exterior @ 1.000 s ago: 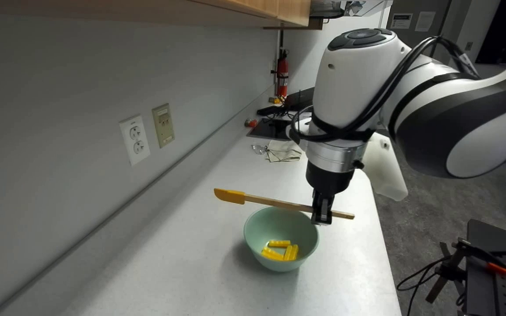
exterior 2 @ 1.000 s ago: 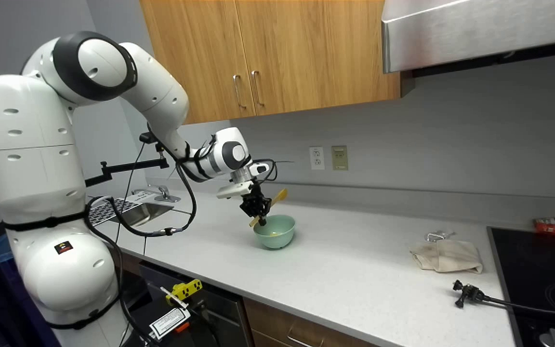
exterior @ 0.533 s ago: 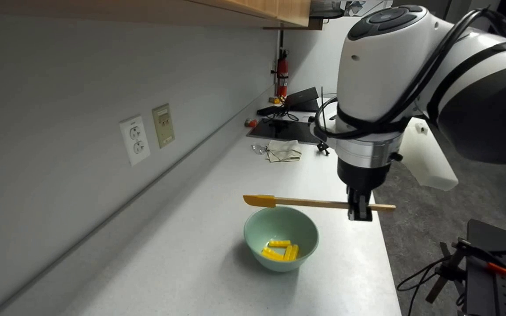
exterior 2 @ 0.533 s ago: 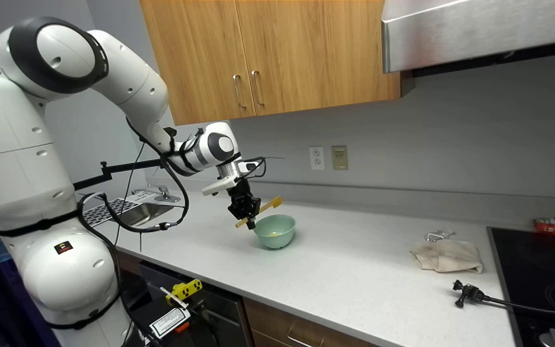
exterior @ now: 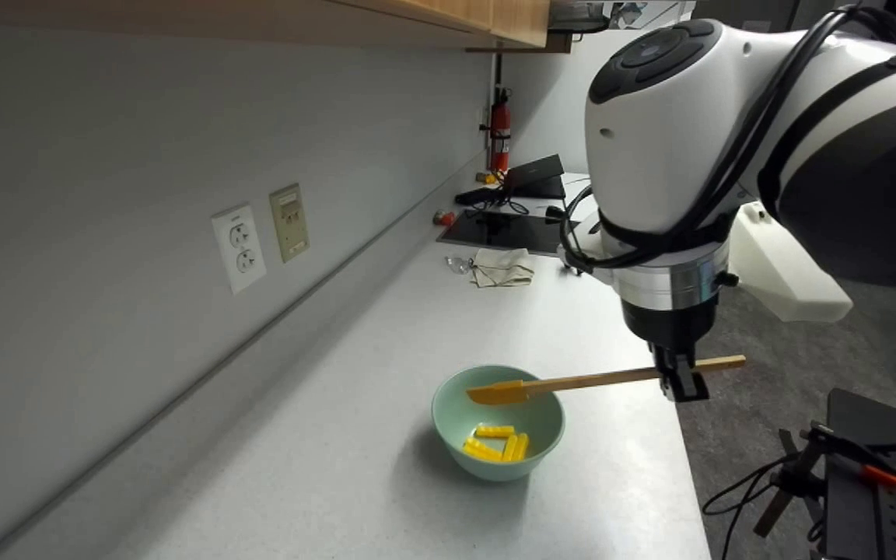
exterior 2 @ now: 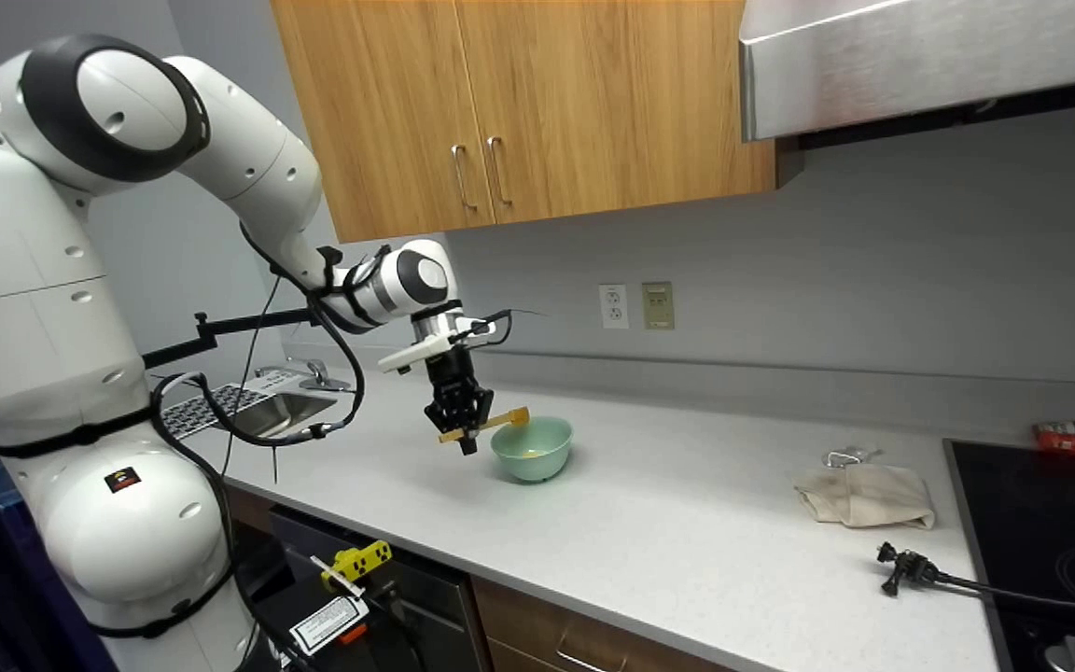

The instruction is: Use the wooden spoon to stir the contents in the blue bowl

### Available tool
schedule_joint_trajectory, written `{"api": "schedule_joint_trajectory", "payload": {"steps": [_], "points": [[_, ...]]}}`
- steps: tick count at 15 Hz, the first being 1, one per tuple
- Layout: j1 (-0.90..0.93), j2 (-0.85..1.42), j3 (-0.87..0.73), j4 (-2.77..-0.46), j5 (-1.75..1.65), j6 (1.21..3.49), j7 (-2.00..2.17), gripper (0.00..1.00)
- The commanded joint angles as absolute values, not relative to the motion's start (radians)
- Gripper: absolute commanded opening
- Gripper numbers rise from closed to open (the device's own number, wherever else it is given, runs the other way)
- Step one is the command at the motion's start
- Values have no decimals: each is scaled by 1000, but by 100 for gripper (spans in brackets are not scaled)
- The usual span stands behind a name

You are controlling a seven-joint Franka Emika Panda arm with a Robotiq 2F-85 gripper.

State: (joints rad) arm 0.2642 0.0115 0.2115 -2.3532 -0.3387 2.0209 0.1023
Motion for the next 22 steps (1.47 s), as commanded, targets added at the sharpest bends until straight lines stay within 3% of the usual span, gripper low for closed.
{"api": "schedule_joint_trajectory", "payload": {"steps": [1,13,22], "points": [[248,116,215,-2235,-323,1952,13,2],[250,236,221,-2071,-243,1653,-147,2],[290,322,194,-1974,-572,1631,38,2]]}}
